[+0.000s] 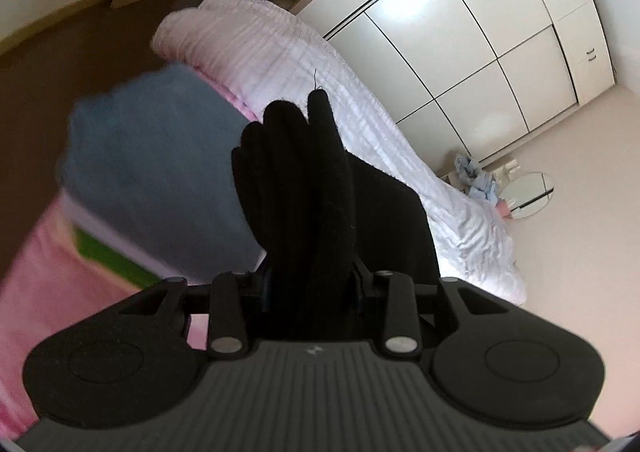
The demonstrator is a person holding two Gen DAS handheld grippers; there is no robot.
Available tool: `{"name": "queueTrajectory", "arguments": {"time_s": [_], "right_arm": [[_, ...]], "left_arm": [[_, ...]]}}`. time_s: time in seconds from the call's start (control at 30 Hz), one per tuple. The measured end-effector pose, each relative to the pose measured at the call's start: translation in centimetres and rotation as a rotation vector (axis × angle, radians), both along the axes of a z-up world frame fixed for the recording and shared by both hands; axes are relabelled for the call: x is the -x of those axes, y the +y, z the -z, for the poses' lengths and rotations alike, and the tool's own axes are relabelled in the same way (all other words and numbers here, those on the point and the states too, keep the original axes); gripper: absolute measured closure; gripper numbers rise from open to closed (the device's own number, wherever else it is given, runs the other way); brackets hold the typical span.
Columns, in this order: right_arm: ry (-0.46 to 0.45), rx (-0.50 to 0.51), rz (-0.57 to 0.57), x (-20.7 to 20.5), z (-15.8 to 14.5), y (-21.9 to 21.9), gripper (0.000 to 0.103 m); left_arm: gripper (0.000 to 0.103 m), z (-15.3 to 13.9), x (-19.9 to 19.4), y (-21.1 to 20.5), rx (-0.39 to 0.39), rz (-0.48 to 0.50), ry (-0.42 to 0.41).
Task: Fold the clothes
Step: 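Lift the black square with both grippers and carry it toward the clothes stack, then lower the black square onto the stack of folded clothes with both grippers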
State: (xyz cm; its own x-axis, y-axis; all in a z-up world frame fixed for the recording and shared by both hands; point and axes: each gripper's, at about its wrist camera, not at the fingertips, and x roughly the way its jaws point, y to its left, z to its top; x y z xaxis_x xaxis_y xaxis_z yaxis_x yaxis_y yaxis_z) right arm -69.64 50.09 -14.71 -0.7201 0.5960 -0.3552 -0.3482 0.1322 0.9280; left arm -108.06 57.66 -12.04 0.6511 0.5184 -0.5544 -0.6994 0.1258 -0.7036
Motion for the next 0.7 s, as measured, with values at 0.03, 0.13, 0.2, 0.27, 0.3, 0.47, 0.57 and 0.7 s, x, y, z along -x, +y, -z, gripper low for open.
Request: {"name": "queueTrajectory", "arguments": {"time_s": [0.03,0.13,0.2,0.27,0.3,0.47,0.57,0.7], "right_arm": [[0.003,0.002,0.009,1.1,0.4,0.9,0.062],[-0.010,-0.007,0.025,4.2,1.2,4.2,0.062],[-0.031,-0.022,0.031,5.8,1.5,6.7,0.062],[-0.039,-0.028,0.044,6.9,2.2,8.9,0.062],[-0.043,-0.031,0.050,7.3,2.5,9.9,0.062],[-0.058,-0.010,0.086,8.3,4.7,12.5,0.062],[-0.079,0.010,0.098,8.0,5.9,13.5,0.062],[-0.102,0.017,0.111,7.5,6.8,14.5,0.062]], "left_arm": [[0.073,0.2,0.9,1.2,-0.002,0.001,0.001],[0.073,0.9,3.3,4.9,-0.013,0.004,0.010],[0.073,1.2,4.4,7.3,-0.026,0.004,0.010],[0.073,1.8,5.2,9.4,-0.030,0.006,0.006],[0.073,2.1,5.3,10.3,-0.032,0.012,0.007],[0.073,4.2,5.2,14.1,-0.011,0.051,0.016],[0.073,5.7,4.8,15.7,0.009,0.065,0.021],[0.073,7.0,4.3,17.0,0.017,0.075,0.002]]}}
